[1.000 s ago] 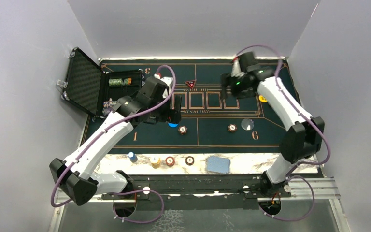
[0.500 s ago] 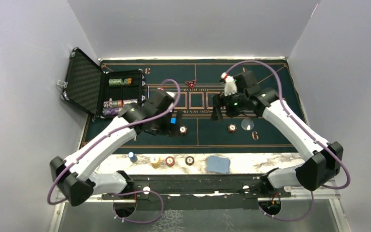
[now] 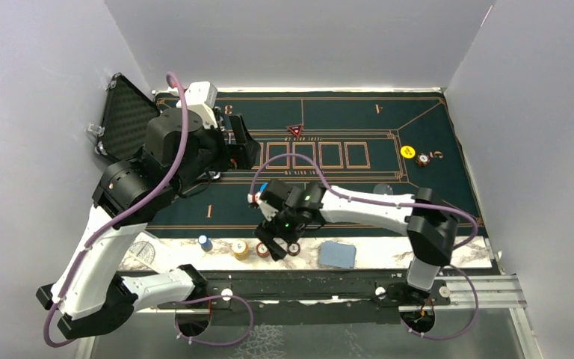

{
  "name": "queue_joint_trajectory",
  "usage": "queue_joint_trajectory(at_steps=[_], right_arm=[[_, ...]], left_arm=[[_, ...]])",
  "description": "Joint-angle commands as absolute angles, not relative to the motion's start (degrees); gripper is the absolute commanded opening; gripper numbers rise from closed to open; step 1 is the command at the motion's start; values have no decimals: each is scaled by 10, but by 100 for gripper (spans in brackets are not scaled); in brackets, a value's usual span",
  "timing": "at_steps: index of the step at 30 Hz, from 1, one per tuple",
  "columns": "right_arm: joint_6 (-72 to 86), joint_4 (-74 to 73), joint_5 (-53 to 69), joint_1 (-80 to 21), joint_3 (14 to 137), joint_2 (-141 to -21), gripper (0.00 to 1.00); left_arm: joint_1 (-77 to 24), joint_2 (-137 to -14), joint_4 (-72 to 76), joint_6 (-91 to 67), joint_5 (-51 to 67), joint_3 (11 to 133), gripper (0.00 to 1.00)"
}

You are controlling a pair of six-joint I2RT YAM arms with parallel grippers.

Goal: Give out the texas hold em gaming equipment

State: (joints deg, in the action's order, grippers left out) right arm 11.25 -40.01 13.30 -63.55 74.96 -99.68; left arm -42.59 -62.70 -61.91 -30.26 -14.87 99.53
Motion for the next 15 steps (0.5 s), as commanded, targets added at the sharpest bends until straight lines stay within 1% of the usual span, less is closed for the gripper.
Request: queue_joint_trajectory(at_steps=[1,4,9,15], right_arm=[[113,-386,75,-676,782,-1041,89],[118,-374,53,-696,801,-1071,89],[131,-384,12,-707,860,-1128,85],[136,-383,-2,-723,883,-1165,78]], left_arm=[[-425,-642,-638,-248,-187,1035,99],[-425,-648,-637,-224,-180,1047,99],[-426,-660,-637,-210,-186,1054,99],[-425,-663,-635,-187,-191,1058,99]])
